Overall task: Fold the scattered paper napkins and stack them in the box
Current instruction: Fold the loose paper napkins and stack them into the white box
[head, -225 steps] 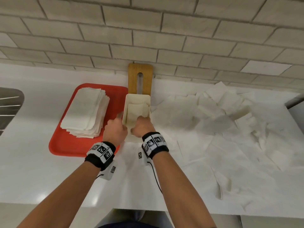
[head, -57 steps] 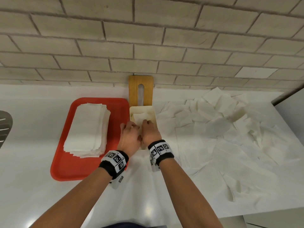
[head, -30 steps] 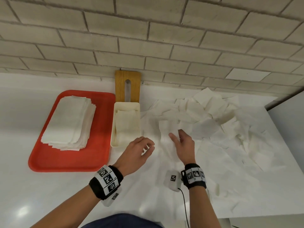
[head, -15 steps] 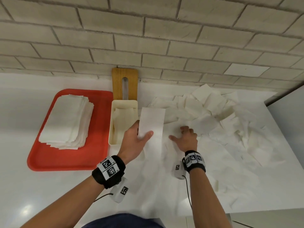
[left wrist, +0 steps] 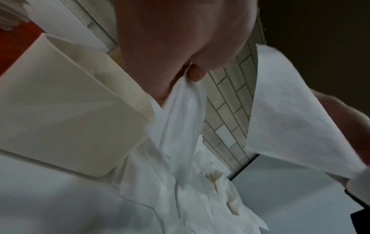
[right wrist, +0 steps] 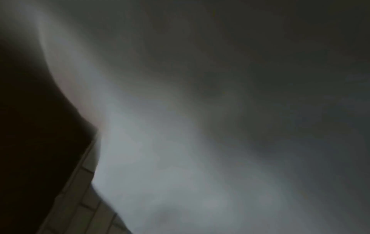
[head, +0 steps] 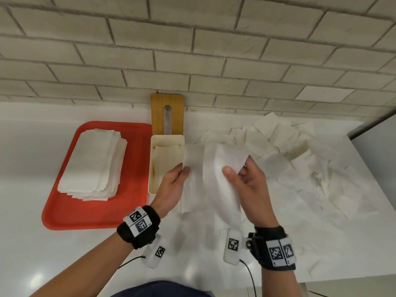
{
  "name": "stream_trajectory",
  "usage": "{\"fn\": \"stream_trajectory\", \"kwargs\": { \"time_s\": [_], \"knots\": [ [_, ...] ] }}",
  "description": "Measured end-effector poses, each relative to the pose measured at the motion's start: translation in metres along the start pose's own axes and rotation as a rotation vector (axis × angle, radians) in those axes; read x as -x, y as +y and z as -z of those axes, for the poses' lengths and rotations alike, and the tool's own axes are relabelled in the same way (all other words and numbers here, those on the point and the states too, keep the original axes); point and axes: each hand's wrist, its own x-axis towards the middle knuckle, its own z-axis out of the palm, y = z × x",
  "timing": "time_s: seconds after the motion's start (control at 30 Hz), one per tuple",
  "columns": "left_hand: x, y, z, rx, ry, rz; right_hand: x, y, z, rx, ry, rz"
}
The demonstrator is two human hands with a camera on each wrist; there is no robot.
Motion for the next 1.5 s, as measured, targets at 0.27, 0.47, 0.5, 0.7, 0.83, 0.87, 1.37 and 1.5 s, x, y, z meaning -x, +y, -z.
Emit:
{"fn": "stream_trajectory", "kwargs": {
  "time_s": [0.27, 0.47, 0.5, 0.7, 0.83, 0.87, 1.37, 1.5],
  "knots": [
    [0.007, 0.012, 0.012, 0.231, -0.04, 0.085, -0.026, 0.062, -0.067, 0.339, 0.29, -0.013],
    [0.003, 0.003, 0.028, 0.222, -0.036, 0.036, -0.032, 0.069, -0.095, 0.648, 0.322, 0.147],
    [0.003, 0.004, 0.029, 0.166, -0.035, 0.015, -0.034, 0.07, -0.099, 0.664, 0.313, 0.148],
    [-0.043, 0.001, 0.044, -0.31, 0.177, -0.011, -0.055, 0.099, -0.043, 0.573, 0.429, -0.104],
    [-0.081, 0.006, 0.048, -0.408, 0.163, 0.22, -0.061, 0.148, 0.034, 0.861, 0.433, -0.59],
    [-0.089, 0.005, 0.047, -0.46, 0.14, 0.259, -0.06, 0.155, 0.044, 0.92, 0.374, -0.712],
    [-0.088, 0.001, 0.044, -0.779, 0.08, 0.155, -0.055, 0.154, 0.055, 0.585, 0.388, -0.804],
    [-0.065, 0.011, 0.037, -0.838, 0.152, -0.158, -0.048, 0.111, 0.048, 0.469, 0.442, -0.537]
  ]
}}
